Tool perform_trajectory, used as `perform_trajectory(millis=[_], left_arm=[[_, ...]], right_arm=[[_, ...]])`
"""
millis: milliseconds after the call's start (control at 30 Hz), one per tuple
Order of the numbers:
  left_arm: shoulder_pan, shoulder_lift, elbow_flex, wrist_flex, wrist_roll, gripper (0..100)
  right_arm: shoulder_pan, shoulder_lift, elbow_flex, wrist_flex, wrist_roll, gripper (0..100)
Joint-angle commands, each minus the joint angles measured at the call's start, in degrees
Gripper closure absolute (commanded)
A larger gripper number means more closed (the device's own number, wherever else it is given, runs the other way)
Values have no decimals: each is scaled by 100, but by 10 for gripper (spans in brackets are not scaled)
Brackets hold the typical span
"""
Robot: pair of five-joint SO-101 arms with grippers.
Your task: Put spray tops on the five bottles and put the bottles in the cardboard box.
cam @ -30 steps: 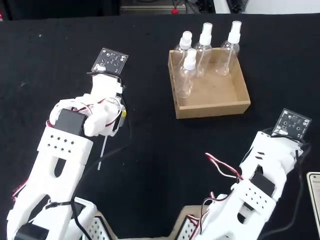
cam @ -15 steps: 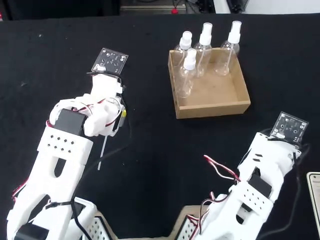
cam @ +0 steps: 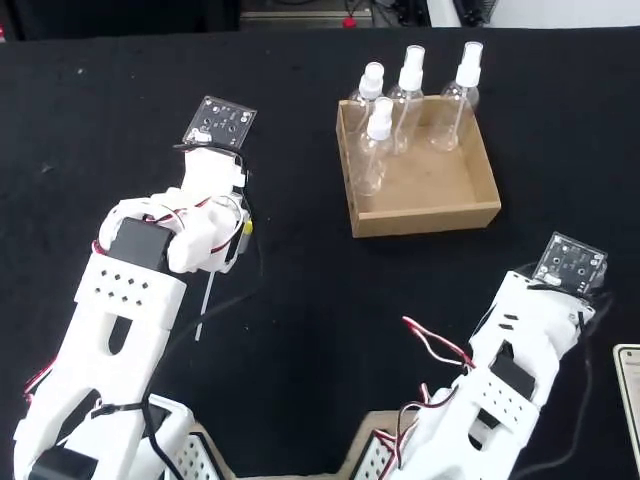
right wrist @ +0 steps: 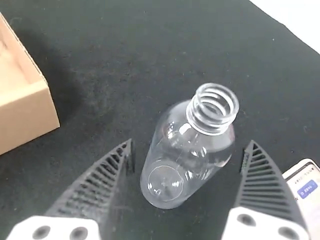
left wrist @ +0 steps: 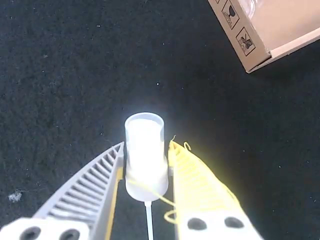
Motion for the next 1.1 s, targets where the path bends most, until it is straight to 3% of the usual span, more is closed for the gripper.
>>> perform_trajectory(millis=[0, 700, 867, 1067], left_arm=[[13, -132, -48, 44, 44, 920], [13, -132, -48, 44, 44, 920], [13, -132, -48, 44, 44, 920], [13, -132, -48, 44, 44, 920]], right_arm=[[-18, -84, -75, -290, -35, 688], [-18, -75, -22, -484, 0, 693], [-9, -75, -13, -484, 0, 831], [44, -75, -13, -484, -35, 836]])
